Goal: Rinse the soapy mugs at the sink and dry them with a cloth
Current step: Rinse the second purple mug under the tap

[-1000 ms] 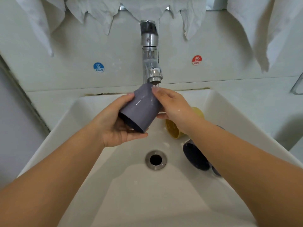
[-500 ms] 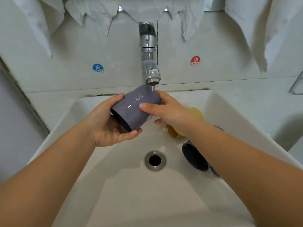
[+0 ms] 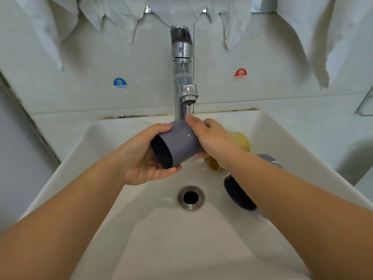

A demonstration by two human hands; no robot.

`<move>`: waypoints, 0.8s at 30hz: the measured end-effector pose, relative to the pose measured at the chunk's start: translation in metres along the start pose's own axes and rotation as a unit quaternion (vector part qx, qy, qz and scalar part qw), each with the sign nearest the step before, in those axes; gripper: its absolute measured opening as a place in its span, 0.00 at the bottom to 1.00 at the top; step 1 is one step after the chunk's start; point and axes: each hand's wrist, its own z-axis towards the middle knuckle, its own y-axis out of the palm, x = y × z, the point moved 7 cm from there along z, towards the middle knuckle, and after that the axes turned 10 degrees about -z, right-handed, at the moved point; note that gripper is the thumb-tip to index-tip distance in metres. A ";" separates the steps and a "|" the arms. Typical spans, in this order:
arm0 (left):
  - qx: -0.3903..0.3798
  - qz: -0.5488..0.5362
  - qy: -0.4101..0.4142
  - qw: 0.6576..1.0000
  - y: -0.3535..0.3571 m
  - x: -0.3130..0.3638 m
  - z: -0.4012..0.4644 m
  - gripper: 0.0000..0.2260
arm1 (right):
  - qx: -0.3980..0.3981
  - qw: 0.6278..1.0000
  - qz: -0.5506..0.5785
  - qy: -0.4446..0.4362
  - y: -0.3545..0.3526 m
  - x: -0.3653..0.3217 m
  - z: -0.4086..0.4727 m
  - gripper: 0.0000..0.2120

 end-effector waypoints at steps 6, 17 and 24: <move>0.022 -0.002 0.019 1.000 -0.006 0.003 -0.001 0.20 | -0.067 0.997 -0.008 -0.036 0.008 -0.005 -0.007 0.16; 0.038 0.027 0.066 0.997 -0.009 0.012 -0.003 0.15 | -0.126 0.990 0.044 -0.040 0.013 -0.007 -0.011 0.14; 0.020 0.016 0.026 0.999 -0.006 0.007 0.001 0.18 | -0.045 0.999 -0.005 -0.029 0.004 -0.009 -0.009 0.19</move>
